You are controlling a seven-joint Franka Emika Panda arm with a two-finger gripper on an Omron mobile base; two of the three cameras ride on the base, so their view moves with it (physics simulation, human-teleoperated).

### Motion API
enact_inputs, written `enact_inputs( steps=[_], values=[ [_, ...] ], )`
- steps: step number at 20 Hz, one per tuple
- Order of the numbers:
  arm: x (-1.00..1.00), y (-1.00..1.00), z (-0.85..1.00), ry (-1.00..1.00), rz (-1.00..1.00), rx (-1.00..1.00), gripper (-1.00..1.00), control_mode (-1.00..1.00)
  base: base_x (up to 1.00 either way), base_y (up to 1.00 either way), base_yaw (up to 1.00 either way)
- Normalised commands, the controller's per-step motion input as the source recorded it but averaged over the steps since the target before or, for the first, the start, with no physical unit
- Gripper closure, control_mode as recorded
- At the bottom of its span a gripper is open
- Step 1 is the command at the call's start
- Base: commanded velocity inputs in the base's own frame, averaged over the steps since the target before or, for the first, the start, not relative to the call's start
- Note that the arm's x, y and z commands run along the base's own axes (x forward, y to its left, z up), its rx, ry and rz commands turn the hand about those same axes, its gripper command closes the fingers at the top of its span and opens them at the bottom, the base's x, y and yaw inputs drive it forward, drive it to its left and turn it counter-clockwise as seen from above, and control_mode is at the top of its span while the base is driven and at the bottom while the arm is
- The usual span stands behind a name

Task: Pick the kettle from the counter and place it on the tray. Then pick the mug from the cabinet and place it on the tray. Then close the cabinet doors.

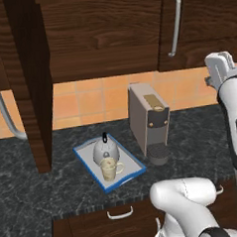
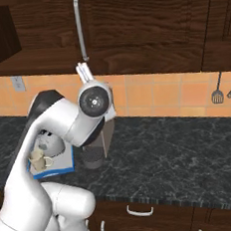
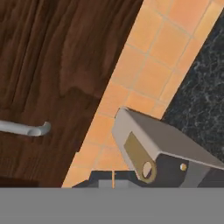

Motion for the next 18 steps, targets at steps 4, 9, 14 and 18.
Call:
enact_inputs(
  steps=[4, 9, 14, 18],
  values=[
    [-0.35, 1.0, -0.72, 0.16, 0.34, -0.51, 1.0, -1.0, 0.0, 0.0, 0.0],
    [-0.13, 0.87, -0.9, 0.11, 0.45, -0.83, 1.0, -1.0, 0.0, 0.0, 0.0],
    [-0.18, 0.84, -0.77, 0.04, 0.42, -0.86, 1.0, -1.0, 0.0, 0.0, 0.0],
    [-0.01, 0.63, -0.36, 0.0, 0.58, -0.58, 1.0, -1.0, 0.0, 0.0, 0.0]
  ],
)
